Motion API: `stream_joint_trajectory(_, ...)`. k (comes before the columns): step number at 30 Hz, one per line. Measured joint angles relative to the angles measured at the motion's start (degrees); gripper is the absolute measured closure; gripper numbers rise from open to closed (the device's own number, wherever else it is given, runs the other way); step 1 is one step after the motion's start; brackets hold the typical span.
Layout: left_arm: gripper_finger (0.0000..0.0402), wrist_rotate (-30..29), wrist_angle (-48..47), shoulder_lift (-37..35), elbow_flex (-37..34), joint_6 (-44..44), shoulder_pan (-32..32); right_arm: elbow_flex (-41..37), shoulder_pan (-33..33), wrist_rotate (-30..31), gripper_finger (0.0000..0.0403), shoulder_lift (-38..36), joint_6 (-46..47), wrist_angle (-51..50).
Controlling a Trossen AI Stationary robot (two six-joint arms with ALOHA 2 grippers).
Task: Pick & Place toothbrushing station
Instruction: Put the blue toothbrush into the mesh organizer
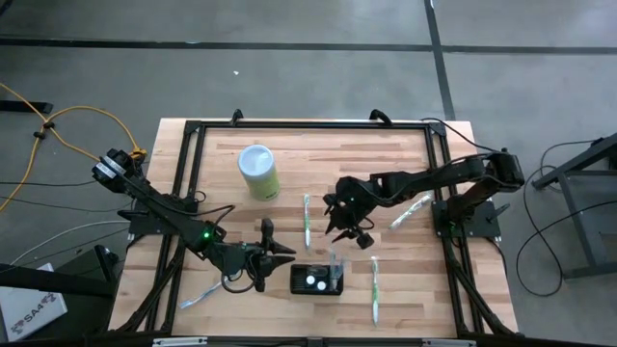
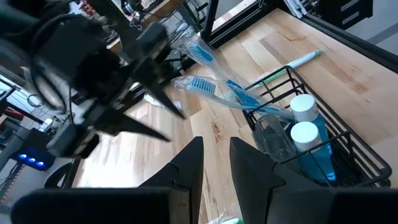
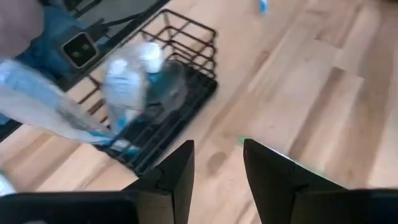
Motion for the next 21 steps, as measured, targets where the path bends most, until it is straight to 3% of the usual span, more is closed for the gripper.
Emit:
stream_joint_trajectory(14,0.0329,0.5,-0.5,0.0,0.0,-3.7,0.0,0.0,-5.5,1.0,0.0272,-7.4,5.0,-4.3)
stream_joint_trajectory(21,0.0329,-8.9,-3.5,0.0,0.0,-15.2,-1.2,0.0,-5.5,7.9,0.0272,-10.5,7.5,-8.9)
